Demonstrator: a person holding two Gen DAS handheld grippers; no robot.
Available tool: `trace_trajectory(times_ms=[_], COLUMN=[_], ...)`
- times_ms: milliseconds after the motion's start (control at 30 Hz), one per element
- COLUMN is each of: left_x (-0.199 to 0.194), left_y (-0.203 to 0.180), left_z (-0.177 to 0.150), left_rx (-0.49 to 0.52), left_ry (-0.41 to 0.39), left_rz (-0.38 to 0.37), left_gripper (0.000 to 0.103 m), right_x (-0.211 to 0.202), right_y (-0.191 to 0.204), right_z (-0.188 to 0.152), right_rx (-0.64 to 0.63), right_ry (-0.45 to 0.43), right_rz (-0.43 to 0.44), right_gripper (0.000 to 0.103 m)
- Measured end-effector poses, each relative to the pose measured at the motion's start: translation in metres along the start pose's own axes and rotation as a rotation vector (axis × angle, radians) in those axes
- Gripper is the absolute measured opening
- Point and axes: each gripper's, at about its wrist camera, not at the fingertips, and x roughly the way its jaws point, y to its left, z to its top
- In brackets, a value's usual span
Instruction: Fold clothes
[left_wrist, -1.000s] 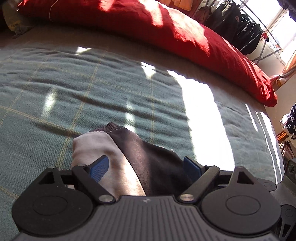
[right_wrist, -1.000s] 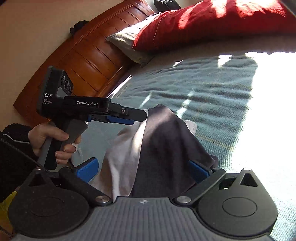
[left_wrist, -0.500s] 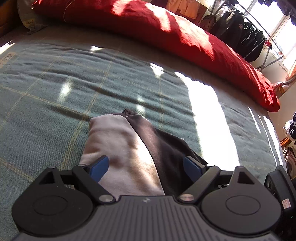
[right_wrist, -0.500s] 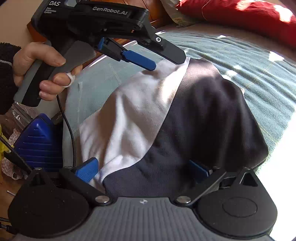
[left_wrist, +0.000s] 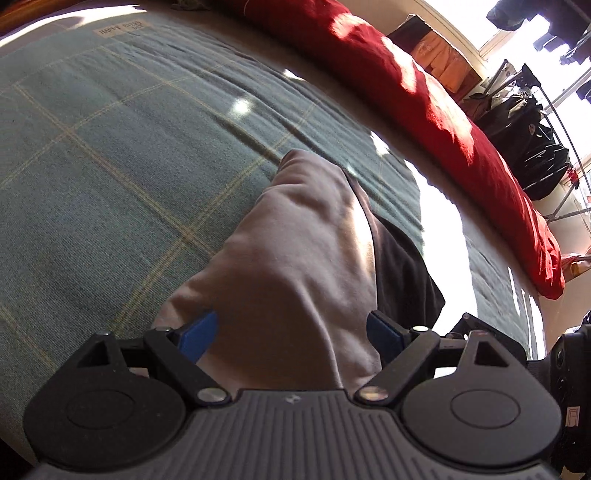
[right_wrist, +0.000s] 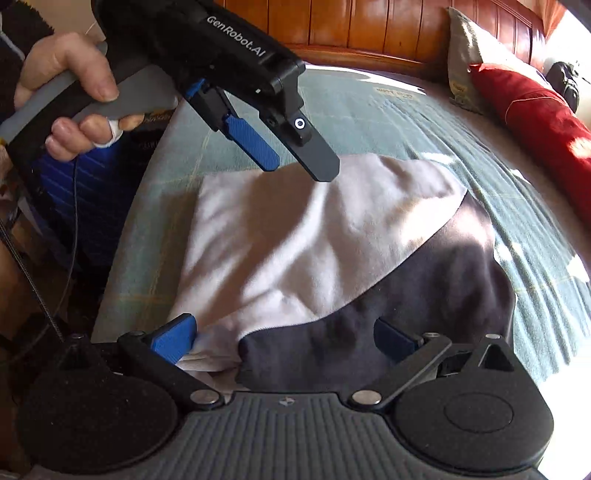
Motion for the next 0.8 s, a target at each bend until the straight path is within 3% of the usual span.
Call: trace_trajectory(times_ms=[133,333,433,500,567,600,700,800], left_x=[-0.006,-0.019,-0.010,-0.002,0.005,0.005,-0.010,-0.015], left_y=[0.006,-0.014,-0.017,-0.011,-0.001,0.002,-0.005,-0.019], left_z=[-0.018,-0.021,-0.022,-0.030,-0.041,-0.044,-0.039,-0.016], left_rx=[-0.020,0.037,0.043,0.012,-0.032,-0.047,-0.027,0.021], left_ry=[-0.004,-0.087,-0.073,-0.036,-0.001,0.009,-0.033,-0.112], left_rz=[0.001,-0.050,-0.102,-0.089,-0.070,-0.063,-0.056,-0.109], left_gripper=[0.088,0.088,0.088,0.088,0.086,0.087,0.087,0.087], right_x=[-0.013,-0.024,-0.023,-0.015,0.000,-0.002,-0.021,-0.038], right_y=[-0.032,-0.017,-0.010,-0.014,-0.026,-0.034,-0.050,-0.063], right_z=[-0.021,0.008,0.024,0.020,0.004,-0.005,-0.018,-0.006], right_rx=[0.152,0.058,0.019,0.015,0.057,0.090,0.137,0.151], right_ry=[0.043,-0.035,-0.089,-0.047,0.070,0.086,0.086,-0.005], right_rz=[0.058,0.061,0.080,0.090,0.091,0.107,0.110,0.084], right_gripper=[0.103,0.103,0.103,0.103,0.103,0.103,0.103,0.103])
